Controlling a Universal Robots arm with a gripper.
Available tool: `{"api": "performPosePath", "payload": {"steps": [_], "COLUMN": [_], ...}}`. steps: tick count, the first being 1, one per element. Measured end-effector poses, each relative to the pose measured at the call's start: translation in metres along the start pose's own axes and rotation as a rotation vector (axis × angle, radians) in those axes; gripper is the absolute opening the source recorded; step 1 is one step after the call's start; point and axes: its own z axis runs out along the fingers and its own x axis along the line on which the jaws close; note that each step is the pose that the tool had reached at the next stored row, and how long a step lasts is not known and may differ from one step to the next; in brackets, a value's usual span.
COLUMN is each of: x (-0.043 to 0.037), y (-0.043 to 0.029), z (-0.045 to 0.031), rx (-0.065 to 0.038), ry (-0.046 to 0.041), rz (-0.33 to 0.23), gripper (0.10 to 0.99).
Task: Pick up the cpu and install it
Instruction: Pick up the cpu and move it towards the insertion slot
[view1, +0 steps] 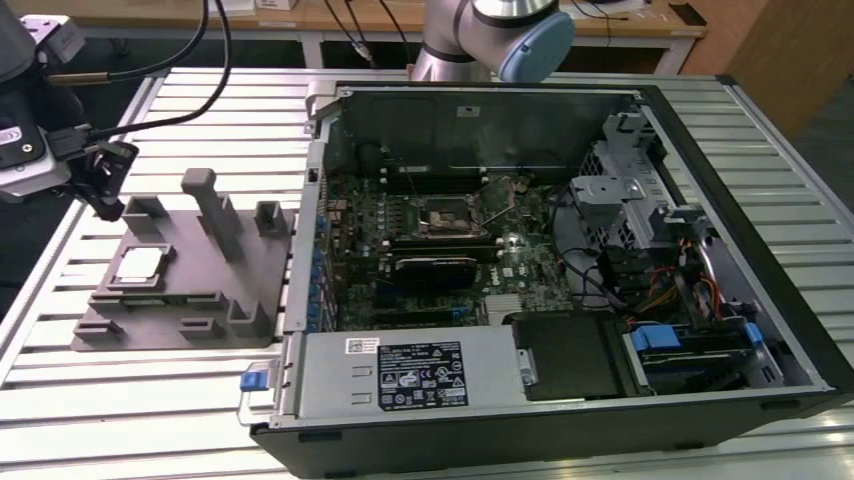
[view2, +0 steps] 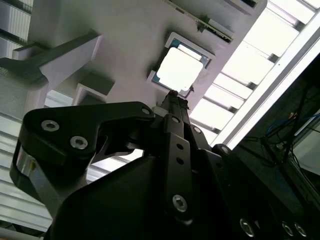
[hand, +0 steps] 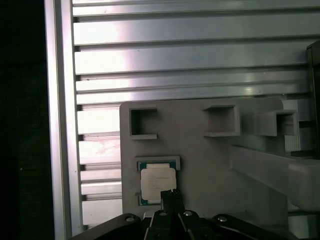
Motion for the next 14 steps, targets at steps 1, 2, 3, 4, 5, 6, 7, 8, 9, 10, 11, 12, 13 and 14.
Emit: {"api": "performPosePath", "payload": {"steps": [1, 2, 3, 4, 5, 6, 7, 8, 9, 10, 11, 12, 13, 14], "x": [0.0, 0.0, 0.0, 0.0001, 0.0001, 0.0001, 0.0001, 0.0002, 0.0002, 0.0002, 0.0002, 0.0003, 0.0003, 0.0003], "y": [-0.0001, -0.0002, -0.0002, -0.0003, -0.0003, -0.0004, -0.0004, -0.0005, -0.0005, -0.0006, -0.0006, -0.0006, -0.0006, -0.0006], "z": [0.001, 0.0019, 0.0029, 0.0039, 0.0049, 0.0059, 0.0068, 0.0077, 0.0086, 0.0094, 0.0102, 0.0111, 0.0119, 0.0127], "rx": [0.0, 0.0, 0.0, 0.0, 0.001, 0.001, 0.001, 0.001, 0.001, 0.001, 0.002, 0.002, 0.002, 0.002], "ry": [-0.0001, -0.0001, -0.0001, -0.0001, -0.0001, -0.0001, -0.0002, -0.0002, -0.0002, -0.0002, -0.0002, -0.0002, -0.0002, -0.0002], "rz": [0.0, 0.0, 0.0, 0.0, 0.0, 0.0, 0.0, 0.0, 0.0, 0.0, 0.0, 0.0, 0.0, 0.0], "gripper": [0.106, 0.106, 0.106, 0.106, 0.106, 0.106, 0.106, 0.106, 0.106, 0.106, 0.106, 0.106, 0.106, 0.106]}}
